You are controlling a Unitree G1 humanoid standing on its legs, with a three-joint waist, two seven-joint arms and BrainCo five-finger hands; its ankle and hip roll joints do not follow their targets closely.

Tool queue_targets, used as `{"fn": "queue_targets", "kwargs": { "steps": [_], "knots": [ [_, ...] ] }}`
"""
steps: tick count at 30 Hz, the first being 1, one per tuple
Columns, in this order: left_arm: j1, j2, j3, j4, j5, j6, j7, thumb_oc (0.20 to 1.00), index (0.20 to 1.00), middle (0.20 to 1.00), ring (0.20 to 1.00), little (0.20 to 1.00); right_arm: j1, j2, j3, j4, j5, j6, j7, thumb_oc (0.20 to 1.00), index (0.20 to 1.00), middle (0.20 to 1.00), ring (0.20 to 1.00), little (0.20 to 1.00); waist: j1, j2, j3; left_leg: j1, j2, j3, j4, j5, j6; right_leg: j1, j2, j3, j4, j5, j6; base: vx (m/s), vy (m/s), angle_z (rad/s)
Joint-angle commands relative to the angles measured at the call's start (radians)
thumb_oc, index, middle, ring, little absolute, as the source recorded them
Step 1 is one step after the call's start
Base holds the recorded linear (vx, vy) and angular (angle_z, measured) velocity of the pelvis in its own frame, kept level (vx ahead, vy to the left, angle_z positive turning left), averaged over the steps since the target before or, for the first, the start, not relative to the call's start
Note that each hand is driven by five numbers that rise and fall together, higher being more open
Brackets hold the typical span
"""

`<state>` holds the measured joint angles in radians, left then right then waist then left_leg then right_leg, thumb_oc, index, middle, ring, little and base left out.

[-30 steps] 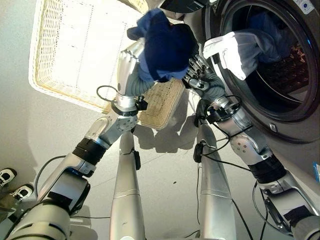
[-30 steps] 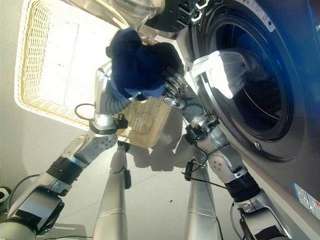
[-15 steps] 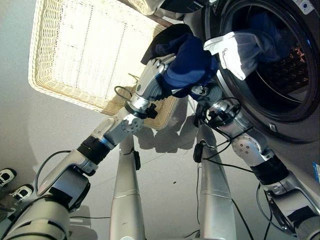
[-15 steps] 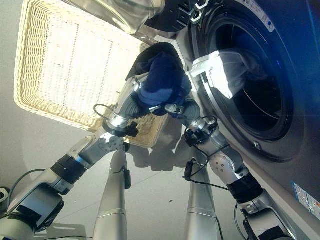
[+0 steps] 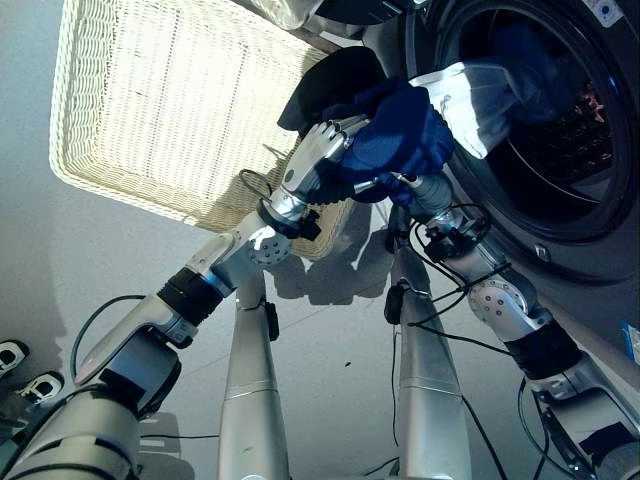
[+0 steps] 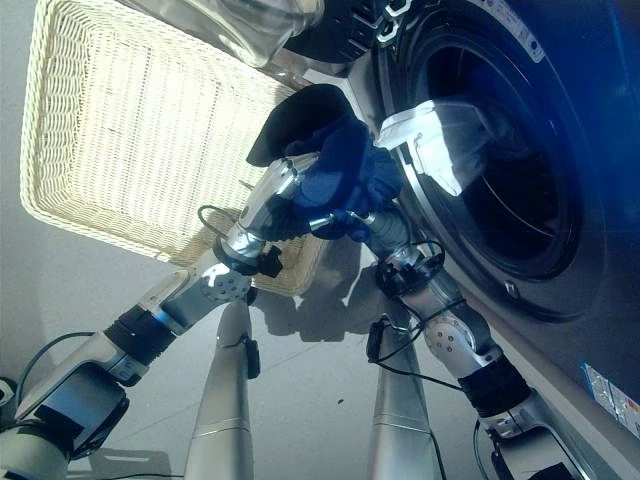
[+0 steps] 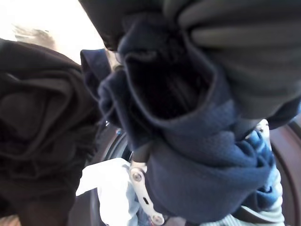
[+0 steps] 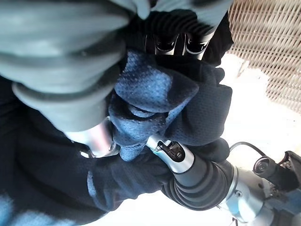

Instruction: Put the clothes into the washing machine.

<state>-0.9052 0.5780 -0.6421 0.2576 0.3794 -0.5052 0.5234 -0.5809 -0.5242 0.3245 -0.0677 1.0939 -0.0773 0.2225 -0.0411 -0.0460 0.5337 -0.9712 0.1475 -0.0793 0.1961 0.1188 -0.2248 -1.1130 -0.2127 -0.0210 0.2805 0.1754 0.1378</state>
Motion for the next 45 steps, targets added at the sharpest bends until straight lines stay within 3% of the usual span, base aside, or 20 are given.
{"fn": "queue_targets", "kwargs": {
  "steps": [1, 2, 3, 6, 9, 10, 12, 19, 24, 26, 32, 34, 45],
  "knots": [
    [0.022, -0.003, -0.023, -0.094, 0.063, -0.015, 0.040, 0.416, 0.416, 0.416, 0.416, 0.416, -0.029, 0.038, 0.005, -0.134, 0.050, -0.051, 0.059, 0.200, 0.200, 0.200, 0.200, 0.200, -0.002, -0.002, -0.014, -0.032, -0.085, 0.018, 0.030, -0.004, 0.104, 0.032, 0.027, -0.068, -0.016, 0.047, 0.083, 0.00, 0.000, 0.00],
    [0.027, -0.003, -0.017, -0.095, 0.076, 0.000, 0.088, 0.762, 0.762, 0.762, 0.762, 0.762, -0.025, 0.039, 0.003, -0.133, 0.052, -0.052, 0.062, 0.200, 0.200, 0.200, 0.200, 0.200, -0.001, -0.002, -0.014, -0.032, -0.086, 0.016, 0.031, -0.004, 0.104, 0.032, 0.027, -0.068, -0.016, 0.047, 0.083, 0.00, 0.000, 0.00],
    [0.029, -0.004, -0.013, -0.094, 0.080, 0.007, 0.115, 1.000, 1.000, 1.000, 1.000, 1.000, -0.024, 0.040, 0.003, -0.132, 0.053, -0.054, 0.062, 0.200, 0.200, 0.200, 0.200, 0.200, 0.000, -0.003, -0.014, -0.032, -0.086, 0.016, 0.030, -0.003, 0.104, 0.032, 0.027, -0.068, -0.016, 0.047, 0.083, 0.00, 0.000, 0.00],
    [0.054, -0.014, 0.021, -0.091, 0.124, 0.030, 0.245, 1.000, 1.000, 1.000, 1.000, 1.000, -0.019, 0.050, -0.004, -0.130, 0.052, -0.054, 0.061, 0.200, 0.200, 0.200, 0.200, 0.200, 0.006, -0.003, -0.014, -0.034, -0.085, 0.009, 0.030, -0.003, 0.104, 0.033, 0.025, -0.070, -0.015, 0.045, 0.083, 0.00, 0.000, 0.00],
    [0.059, -0.016, 0.025, -0.091, 0.129, 0.032, 0.263, 1.000, 1.000, 1.000, 1.000, 1.000, -0.018, 0.053, -0.005, -0.130, 0.052, -0.053, 0.061, 0.200, 0.200, 0.200, 0.200, 0.200, 0.007, -0.003, -0.014, -0.034, -0.086, 0.008, 0.030, -0.003, 0.104, 0.033, 0.025, -0.070, -0.014, 0.045, 0.083, 0.00, 0.000, 0.00],
    [0.084, -0.035, 0.058, -0.086, 0.162, 0.068, 0.363, 1.000, 1.000, 1.000, 1.000, 1.000, -0.015, 0.067, -0.009, -0.127, 0.046, -0.058, 0.056, 0.200, 0.200, 0.200, 0.200, 0.200, 0.013, -0.003, -0.014, -0.034, -0.088, 0.002, 0.027, -0.003, 0.105, 0.034, 0.024, -0.074, -0.014, 0.045, 0.083, 0.01, -0.047, 0.00],
    [0.099, -0.046, 0.088, -0.074, 0.169, 0.135, 0.437, 1.000, 1.000, 1.000, 1.000, 1.000, -0.015, 0.081, -0.013, -0.125, 0.036, -0.063, 0.048, 0.200, 0.200, 0.200, 0.200, 0.200, 0.018, -0.003, -0.014, -0.036, -0.090, -0.003, 0.030, -0.002, 0.104, 0.033, 0.023, -0.078, -0.011, 0.044, 0.083, 0.01, -0.046, 0.01],
    [0.119, -0.054, 0.158, -0.056, 0.182, 0.219, 0.548, 1.000, 1.000, 1.000, 1.000, 1.000, -0.020, 0.094, -0.031, -0.121, 0.028, -0.053, 0.030, 0.200, 0.200, 0.200, 0.200, 0.200, 0.027, 0.001, -0.014, -0.036, -0.090, -0.007, 0.026, 0.003, 0.100, 0.034, 0.017, -0.085, -0.009, 0.042, 0.080, 0.00, 0.000, 0.00],
    [0.121, -0.057, 0.172, -0.049, 0.173, 0.237, 0.569, 1.000, 1.000, 1.000, 1.000, 1.000, -0.020, 0.096, -0.033, -0.123, 0.025, -0.050, 0.027, 0.200, 0.200, 0.200, 0.200, 0.200, 0.029, 0.003, -0.014, -0.036, -0.091, -0.008, 0.024, 0.005, 0.099, 0.034, 0.016, -0.086, -0.010, 0.042, 0.080, 0.00, 0.000, 0.00],
    [0.126, -0.061, 0.217, -0.024, 0.151, 0.295, 0.627, 1.000, 1.000, 1.000, 1.000, 1.000, -0.023, 0.109, -0.046, -0.122, 0.012, -0.042, 0.002, 0.200, 0.200, 0.200, 0.200, 0.200, 0.031, 0.007, -0.014, -0.034, -0.089, -0.006, 0.027, 0.009, 0.096, 0.035, 0.015, -0.084, -0.005, 0.039, 0.077, 0.00, 0.000, 0.00],
    [0.128, -0.066, 0.236, -0.016, 0.138, 0.318, 0.648, 1.000, 1.000, 1.000, 1.000, 1.000, -0.025, 0.114, -0.053, -0.121, 0.016, -0.032, -0.003, 0.200, 0.200, 0.200, 0.200, 0.200, 0.032, 0.009, -0.014, -0.036, -0.087, -0.004, 0.026, 0.011, 0.094, 0.034, 0.014, -0.084, -0.004, 0.038, 0.076, 0.00, 0.000, 0.00],
    [0.125, -0.061, 0.289, 0.006, 0.090, 0.353, 0.699, 1.000, 1.000, 1.000, 1.000, 1.000, -0.040, 0.114, -0.066, -0.122, 0.013, -0.009, -0.018, 0.200, 0.200, 0.200, 0.200, 0.200, 0.033, 0.015, -0.014, -0.035, -0.086, -0.002, 0.023, 0.018, 0.090, 0.031, 0.016, -0.080, 0.001, 0.034, 0.073, 0.00, 0.042, 0.03],
    [0.125, -0.059, 0.324, 0.003, 0.089, 0.360, 0.689, 1.000, 1.000, 1.000, 1.000, 1.000, -0.044, 0.119, -0.088, -0.127, 0.010, 0.013, -0.021, 0.200, 0.200, 0.200, 0.200, 0.200, 0.033, 0.019, -0.014, -0.039, -0.082, 0.002, 0.021, 0.025, 0.088, 0.029, 0.019, -0.077, 0.006, 0.030, 0.068, 0.00, 0.007, 0.00]
  ]
}}
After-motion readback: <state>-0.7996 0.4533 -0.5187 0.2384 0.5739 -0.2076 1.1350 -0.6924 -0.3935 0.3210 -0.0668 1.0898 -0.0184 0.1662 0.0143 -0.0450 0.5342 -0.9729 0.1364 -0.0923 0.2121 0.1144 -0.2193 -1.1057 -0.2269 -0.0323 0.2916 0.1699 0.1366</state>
